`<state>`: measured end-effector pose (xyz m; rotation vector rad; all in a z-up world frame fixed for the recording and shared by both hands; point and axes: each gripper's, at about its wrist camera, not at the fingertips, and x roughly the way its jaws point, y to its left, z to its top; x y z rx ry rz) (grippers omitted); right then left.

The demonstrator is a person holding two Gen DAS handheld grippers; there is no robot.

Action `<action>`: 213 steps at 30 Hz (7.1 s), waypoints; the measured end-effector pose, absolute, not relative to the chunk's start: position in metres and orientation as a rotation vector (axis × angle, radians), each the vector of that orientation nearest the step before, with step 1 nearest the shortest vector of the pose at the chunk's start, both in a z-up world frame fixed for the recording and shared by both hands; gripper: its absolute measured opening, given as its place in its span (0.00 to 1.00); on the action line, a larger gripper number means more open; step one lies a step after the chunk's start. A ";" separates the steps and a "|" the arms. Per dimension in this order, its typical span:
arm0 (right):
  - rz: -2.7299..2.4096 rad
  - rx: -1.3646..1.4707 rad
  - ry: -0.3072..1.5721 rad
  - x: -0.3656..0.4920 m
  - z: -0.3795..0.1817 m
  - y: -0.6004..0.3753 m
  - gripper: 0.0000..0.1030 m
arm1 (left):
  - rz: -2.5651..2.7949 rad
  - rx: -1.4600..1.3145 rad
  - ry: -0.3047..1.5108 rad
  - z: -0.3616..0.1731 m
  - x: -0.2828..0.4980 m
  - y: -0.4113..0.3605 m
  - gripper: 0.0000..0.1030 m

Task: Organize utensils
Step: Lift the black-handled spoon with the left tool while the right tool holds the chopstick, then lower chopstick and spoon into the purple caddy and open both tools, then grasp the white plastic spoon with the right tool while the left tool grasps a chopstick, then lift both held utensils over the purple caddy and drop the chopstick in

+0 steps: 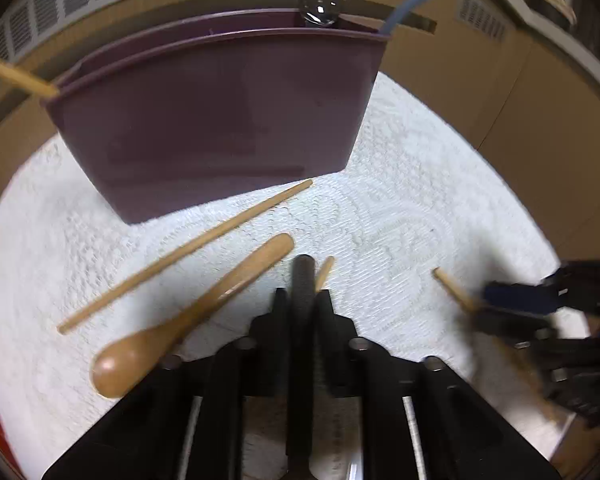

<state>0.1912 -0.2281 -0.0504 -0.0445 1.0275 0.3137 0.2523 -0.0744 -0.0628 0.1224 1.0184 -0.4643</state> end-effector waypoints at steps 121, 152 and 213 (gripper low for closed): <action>0.385 -0.248 1.079 0.124 -0.050 -0.187 0.42 | -0.570 0.220 1.111 -0.056 0.211 -0.029 0.21; 0.300 -0.176 1.058 0.174 -0.050 -0.184 0.08 | -0.517 0.289 1.155 -0.060 0.215 -0.040 0.23; 0.290 0.021 0.459 0.333 0.138 -0.178 0.08 | -0.421 -0.161 0.270 0.179 0.332 -0.003 0.07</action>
